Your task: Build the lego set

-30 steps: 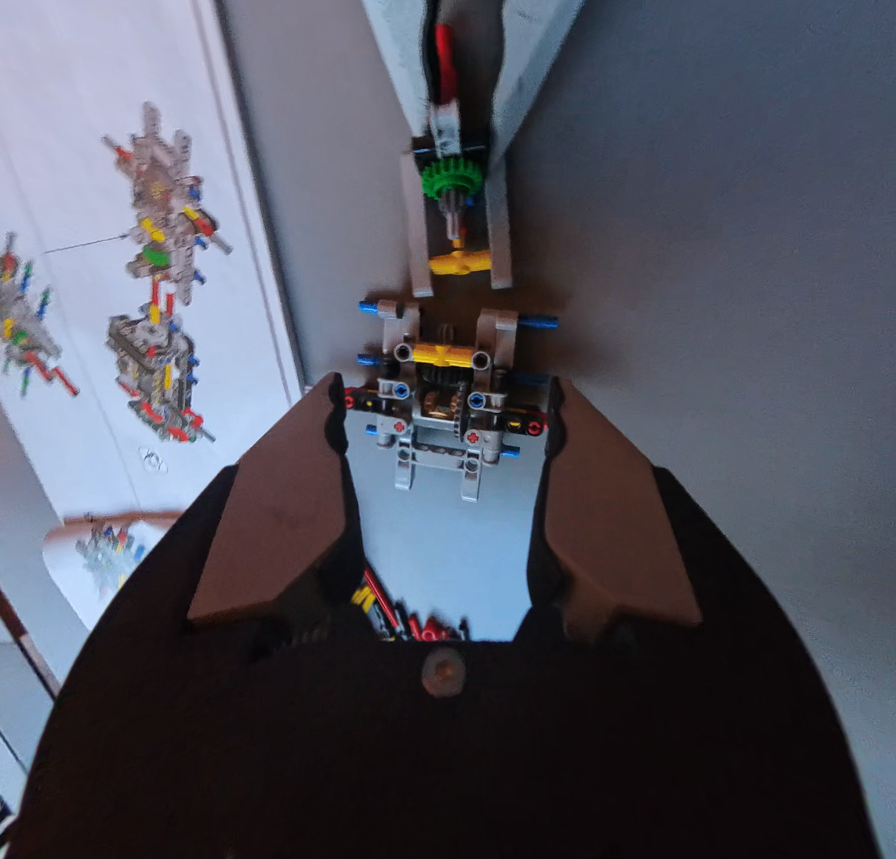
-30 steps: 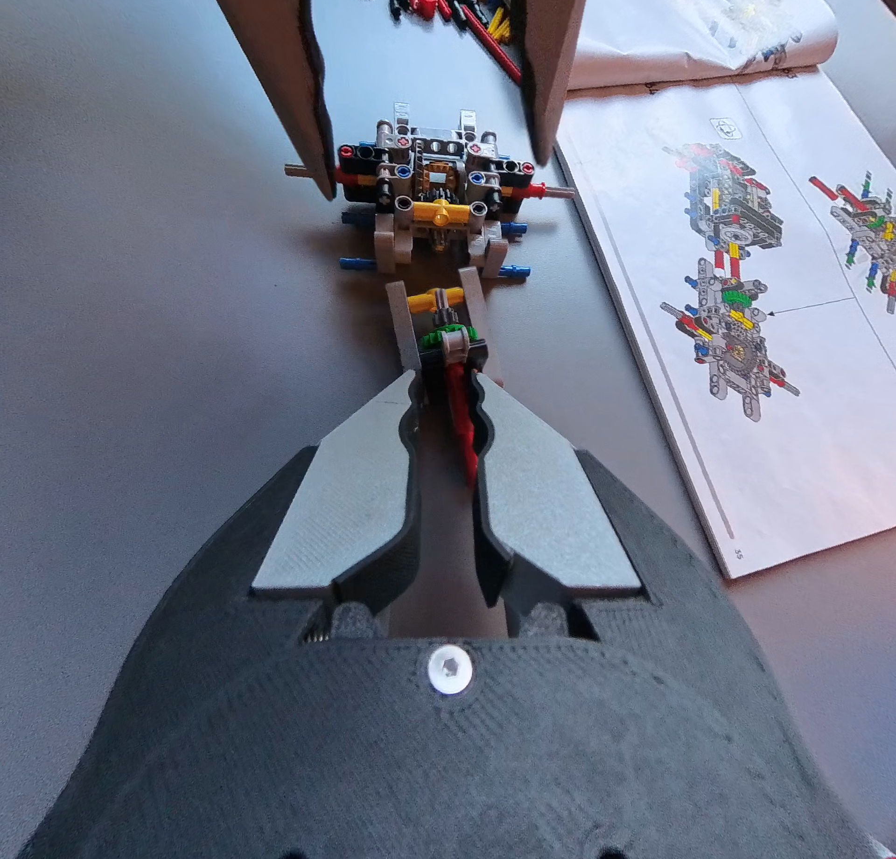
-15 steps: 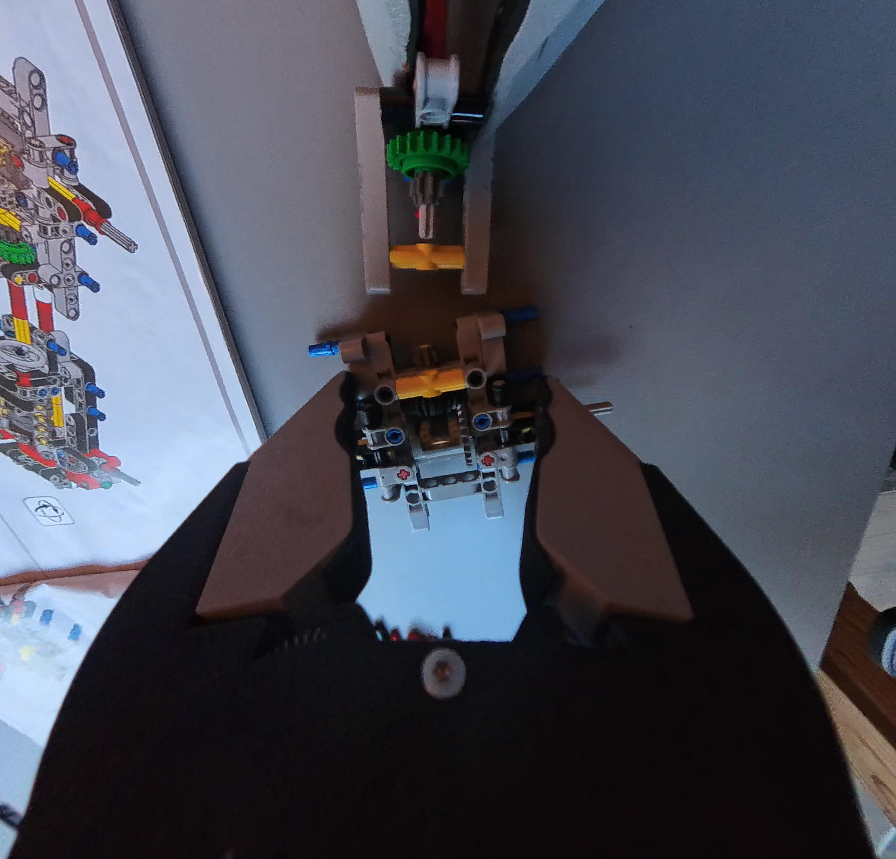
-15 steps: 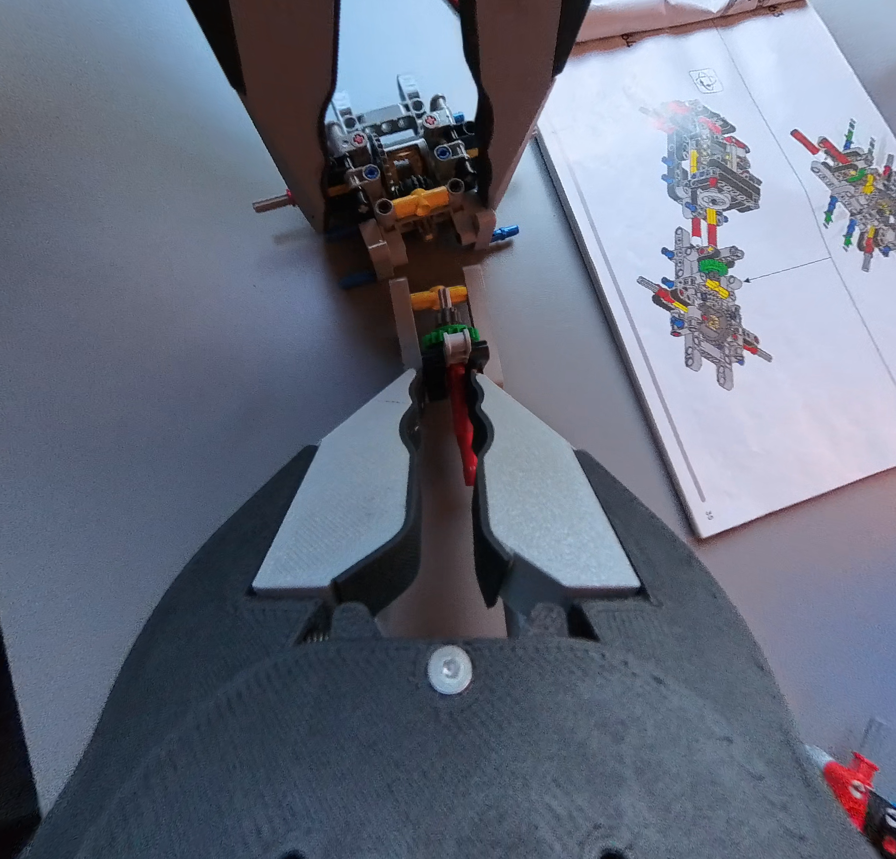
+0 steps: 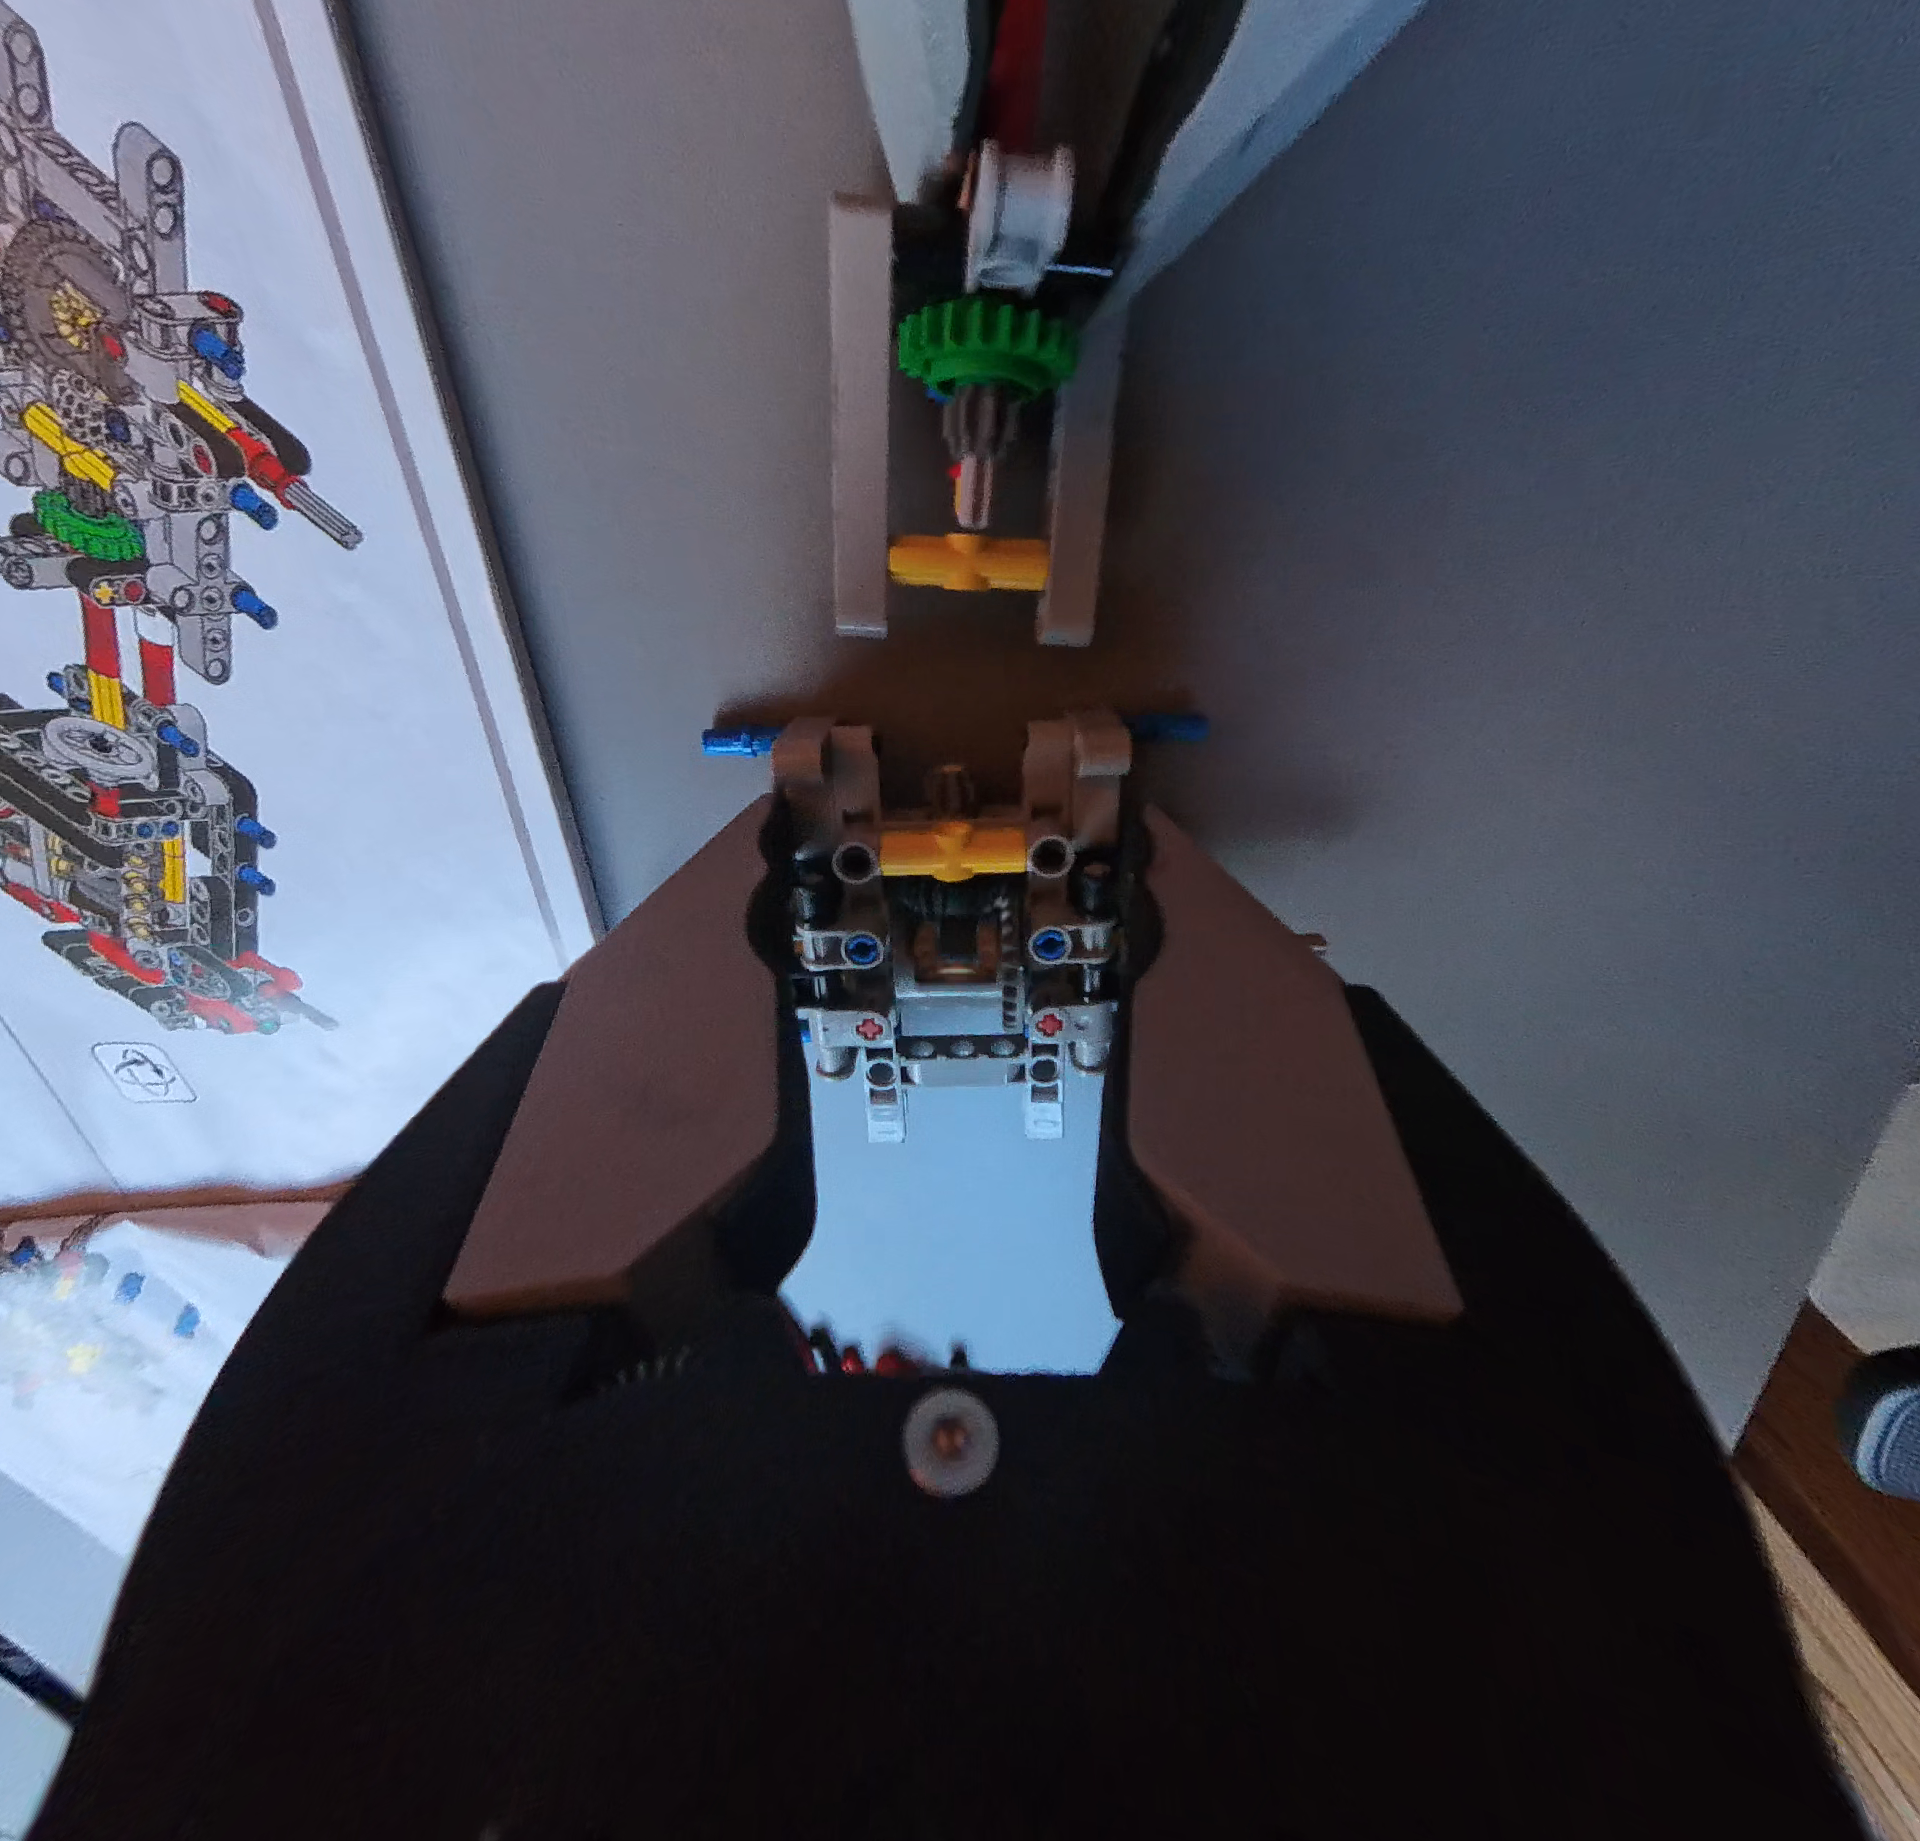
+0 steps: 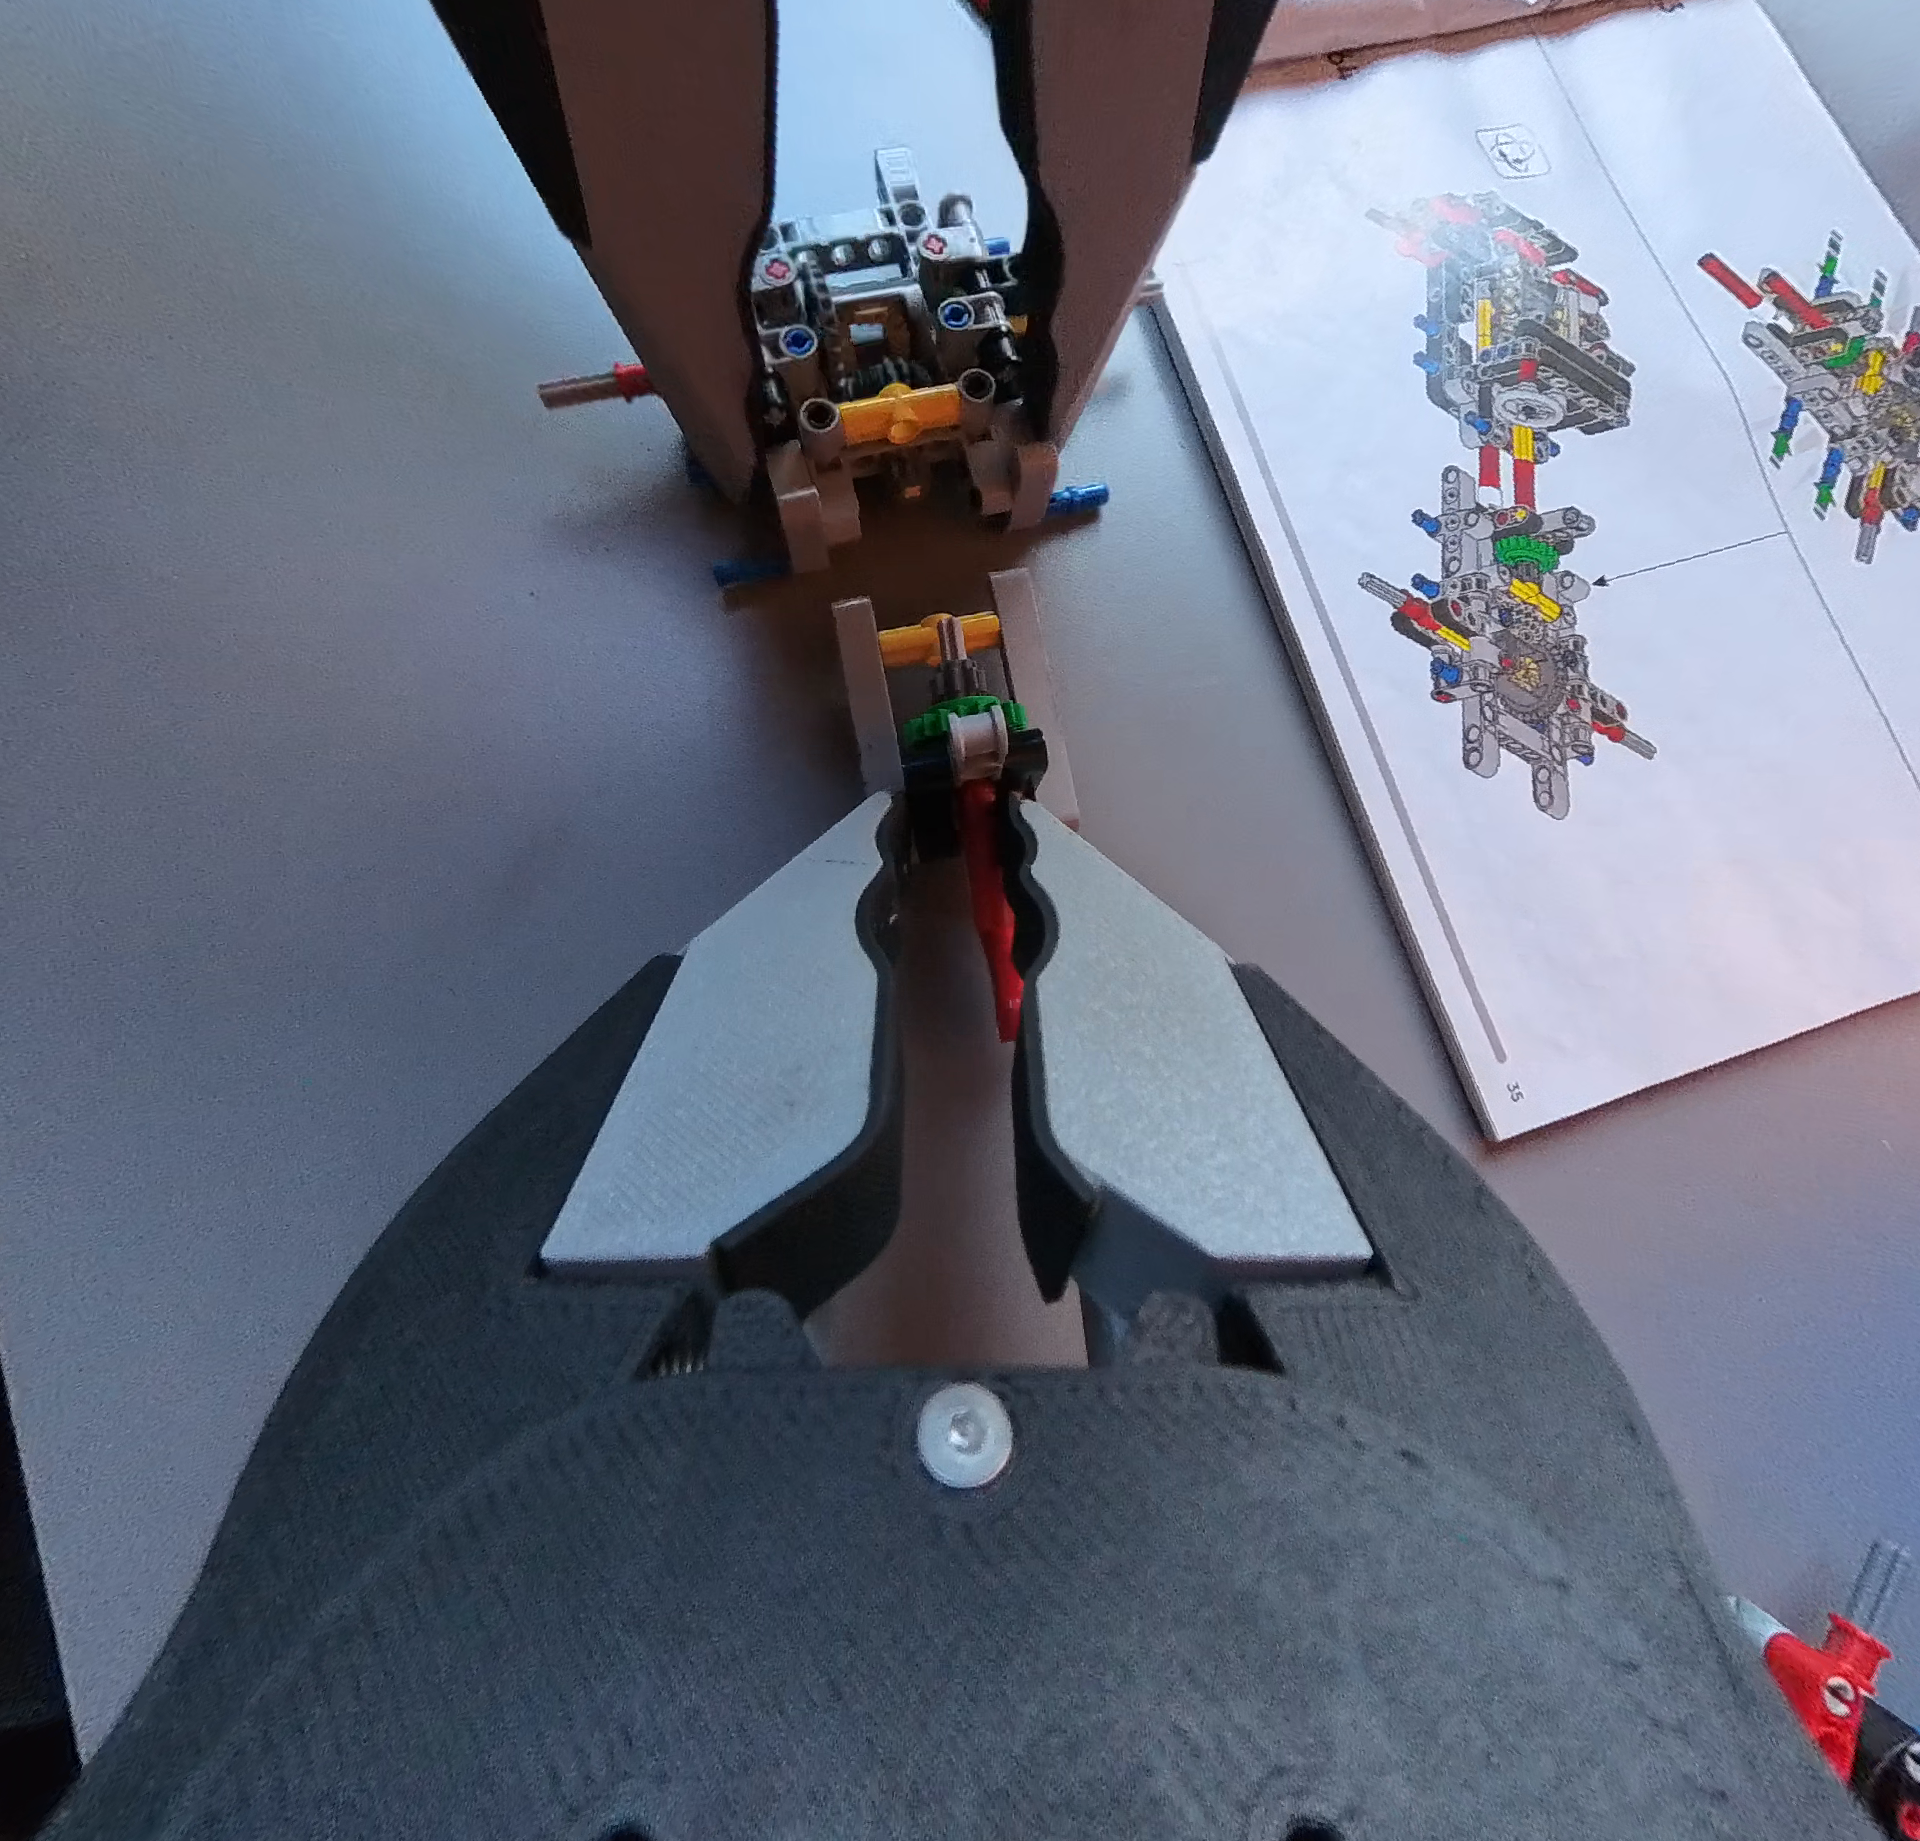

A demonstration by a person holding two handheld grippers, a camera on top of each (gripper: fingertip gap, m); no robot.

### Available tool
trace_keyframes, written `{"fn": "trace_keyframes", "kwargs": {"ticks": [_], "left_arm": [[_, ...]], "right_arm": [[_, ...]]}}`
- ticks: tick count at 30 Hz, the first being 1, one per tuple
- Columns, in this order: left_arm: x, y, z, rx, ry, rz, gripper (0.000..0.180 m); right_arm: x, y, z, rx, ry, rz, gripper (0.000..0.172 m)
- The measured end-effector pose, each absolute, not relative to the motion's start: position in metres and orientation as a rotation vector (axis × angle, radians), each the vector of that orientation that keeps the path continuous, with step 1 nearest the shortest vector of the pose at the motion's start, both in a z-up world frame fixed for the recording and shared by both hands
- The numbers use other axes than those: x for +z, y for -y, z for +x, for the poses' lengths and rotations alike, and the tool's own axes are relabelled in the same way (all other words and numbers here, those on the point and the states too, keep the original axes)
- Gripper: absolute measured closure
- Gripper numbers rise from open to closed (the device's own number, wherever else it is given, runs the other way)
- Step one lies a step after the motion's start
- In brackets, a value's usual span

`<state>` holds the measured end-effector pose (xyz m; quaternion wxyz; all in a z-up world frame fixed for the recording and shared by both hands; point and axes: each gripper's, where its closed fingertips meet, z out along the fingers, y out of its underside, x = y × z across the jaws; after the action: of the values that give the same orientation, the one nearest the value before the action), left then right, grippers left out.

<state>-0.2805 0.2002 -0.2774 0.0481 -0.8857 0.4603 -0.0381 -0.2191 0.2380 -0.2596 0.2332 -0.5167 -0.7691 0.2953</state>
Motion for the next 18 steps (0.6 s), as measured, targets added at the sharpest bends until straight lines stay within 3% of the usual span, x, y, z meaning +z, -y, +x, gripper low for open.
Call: {"fn": "trace_keyframes", "kwargs": {"ticks": [18], "left_arm": [[-0.268,-0.204,-0.265,-0.130,-1.330,-2.625,0.122]], "right_arm": [[-0.262,-0.231,-0.224,0.760,2.203,-1.403,0.157]]}}
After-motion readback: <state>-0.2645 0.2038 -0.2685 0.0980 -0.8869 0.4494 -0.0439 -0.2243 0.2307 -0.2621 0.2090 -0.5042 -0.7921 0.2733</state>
